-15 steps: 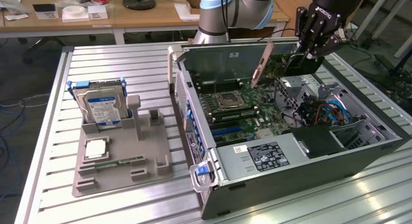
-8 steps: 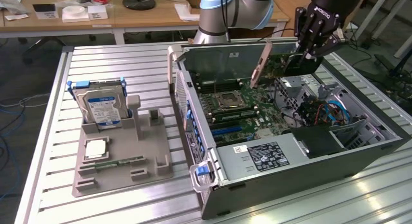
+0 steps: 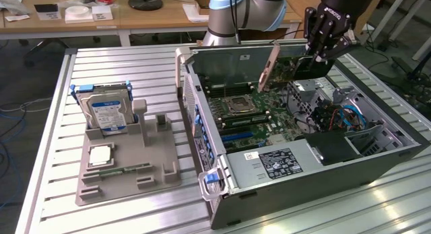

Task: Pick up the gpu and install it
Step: 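Insert the gpu into the slot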

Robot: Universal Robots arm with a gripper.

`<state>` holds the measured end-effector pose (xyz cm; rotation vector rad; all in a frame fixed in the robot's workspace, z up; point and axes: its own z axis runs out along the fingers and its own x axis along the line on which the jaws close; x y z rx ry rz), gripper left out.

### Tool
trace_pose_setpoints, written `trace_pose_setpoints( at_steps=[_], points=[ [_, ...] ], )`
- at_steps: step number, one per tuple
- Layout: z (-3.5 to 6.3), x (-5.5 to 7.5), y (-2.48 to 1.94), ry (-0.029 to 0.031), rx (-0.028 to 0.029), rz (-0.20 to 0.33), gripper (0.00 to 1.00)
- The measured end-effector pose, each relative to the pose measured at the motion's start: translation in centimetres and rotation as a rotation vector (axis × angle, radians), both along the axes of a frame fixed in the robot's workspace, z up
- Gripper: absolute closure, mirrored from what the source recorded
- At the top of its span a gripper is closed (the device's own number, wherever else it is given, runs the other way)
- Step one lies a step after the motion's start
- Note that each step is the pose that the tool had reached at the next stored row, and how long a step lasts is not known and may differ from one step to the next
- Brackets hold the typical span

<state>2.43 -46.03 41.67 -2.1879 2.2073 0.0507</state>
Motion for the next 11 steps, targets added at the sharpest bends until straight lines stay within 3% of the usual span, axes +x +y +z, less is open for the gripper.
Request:
trace_pose_setpoints(
  at_steps=[11],
  points=[
    [-0.01,-0.17,0.00,0.0000,0.0002,0.000,0.73]
  ],
)
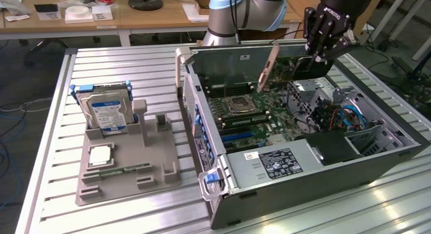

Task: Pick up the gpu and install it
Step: 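Insert the gpu into the slot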

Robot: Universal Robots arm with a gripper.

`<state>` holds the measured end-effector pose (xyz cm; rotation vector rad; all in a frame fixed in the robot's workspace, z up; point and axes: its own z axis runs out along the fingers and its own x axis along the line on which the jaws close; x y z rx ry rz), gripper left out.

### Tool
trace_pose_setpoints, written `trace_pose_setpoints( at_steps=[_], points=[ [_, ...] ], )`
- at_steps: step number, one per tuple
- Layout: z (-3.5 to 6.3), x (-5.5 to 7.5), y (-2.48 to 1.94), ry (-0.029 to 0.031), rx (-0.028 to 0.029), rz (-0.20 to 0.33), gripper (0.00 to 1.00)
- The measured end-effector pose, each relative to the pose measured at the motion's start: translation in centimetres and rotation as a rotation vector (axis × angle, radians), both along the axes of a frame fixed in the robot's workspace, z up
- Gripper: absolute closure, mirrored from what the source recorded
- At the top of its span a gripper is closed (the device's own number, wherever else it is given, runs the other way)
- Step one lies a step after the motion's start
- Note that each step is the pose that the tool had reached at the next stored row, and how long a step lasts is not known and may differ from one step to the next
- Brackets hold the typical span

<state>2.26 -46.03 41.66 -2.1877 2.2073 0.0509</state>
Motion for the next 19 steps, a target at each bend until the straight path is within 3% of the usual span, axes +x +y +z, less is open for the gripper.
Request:
trace_pose_setpoints(
  at_steps=[19],
  points=[
    [-0.05,-0.79,0.02,0.0000,-0.0002,0.000,0.73]
  ],
)
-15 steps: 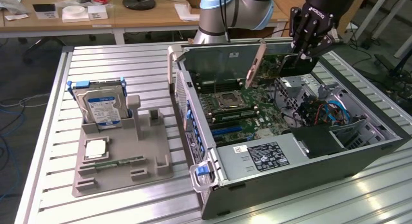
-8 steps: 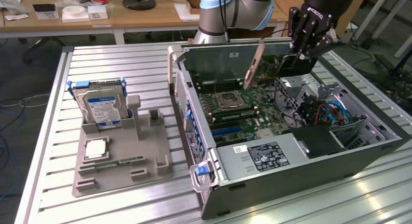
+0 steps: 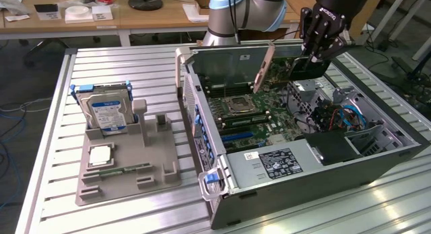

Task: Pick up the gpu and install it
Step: 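Insert the gpu into the slot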

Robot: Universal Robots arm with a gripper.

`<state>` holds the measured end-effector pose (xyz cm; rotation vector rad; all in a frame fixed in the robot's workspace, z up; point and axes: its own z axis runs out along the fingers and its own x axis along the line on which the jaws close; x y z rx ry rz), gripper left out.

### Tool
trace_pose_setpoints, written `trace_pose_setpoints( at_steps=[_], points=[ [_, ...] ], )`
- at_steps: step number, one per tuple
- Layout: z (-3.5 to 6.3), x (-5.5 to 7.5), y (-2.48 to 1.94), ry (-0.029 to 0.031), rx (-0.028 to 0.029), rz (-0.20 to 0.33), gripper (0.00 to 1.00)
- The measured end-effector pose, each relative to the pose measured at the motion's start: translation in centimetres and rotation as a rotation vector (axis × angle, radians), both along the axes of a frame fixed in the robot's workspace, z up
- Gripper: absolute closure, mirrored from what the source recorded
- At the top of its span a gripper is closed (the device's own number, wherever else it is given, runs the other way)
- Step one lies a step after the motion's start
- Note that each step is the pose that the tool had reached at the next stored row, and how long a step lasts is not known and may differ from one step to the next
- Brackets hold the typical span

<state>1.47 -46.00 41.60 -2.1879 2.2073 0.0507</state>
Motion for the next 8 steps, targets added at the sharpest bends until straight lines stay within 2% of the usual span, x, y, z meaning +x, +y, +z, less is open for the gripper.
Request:
trace_pose_setpoints(
  at_steps=[8],
  points=[
    [-0.06,-0.65,0.01,0.0000,-0.0001,0.000,0.73]
  ],
)
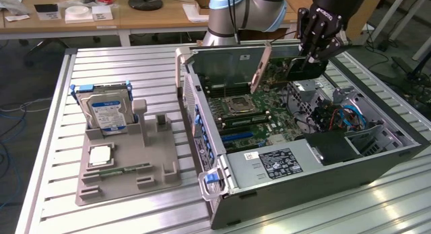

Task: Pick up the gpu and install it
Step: 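Insert the gpu into the slot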

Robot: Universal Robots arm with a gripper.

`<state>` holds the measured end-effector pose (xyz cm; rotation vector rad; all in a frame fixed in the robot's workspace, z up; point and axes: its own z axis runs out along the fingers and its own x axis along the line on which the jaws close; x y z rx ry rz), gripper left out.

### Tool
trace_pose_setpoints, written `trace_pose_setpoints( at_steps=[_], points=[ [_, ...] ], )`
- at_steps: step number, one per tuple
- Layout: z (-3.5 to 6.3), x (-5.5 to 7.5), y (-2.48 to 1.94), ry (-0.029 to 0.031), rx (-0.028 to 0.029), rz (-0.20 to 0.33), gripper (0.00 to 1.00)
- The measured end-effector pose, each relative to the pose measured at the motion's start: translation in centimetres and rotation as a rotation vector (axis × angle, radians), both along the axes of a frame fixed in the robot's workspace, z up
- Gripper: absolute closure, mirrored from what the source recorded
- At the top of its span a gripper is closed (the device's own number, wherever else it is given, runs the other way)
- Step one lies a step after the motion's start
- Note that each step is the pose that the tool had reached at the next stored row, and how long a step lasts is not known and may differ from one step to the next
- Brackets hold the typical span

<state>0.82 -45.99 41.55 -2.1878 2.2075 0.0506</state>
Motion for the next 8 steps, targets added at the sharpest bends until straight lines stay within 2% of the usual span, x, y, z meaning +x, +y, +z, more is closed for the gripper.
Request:
trace_pose_setpoints(
  at_steps=[8],
  points=[
    [-0.43,-0.40,-0.15,0.0000,0.0001,0.000,0.73]
  ],
)
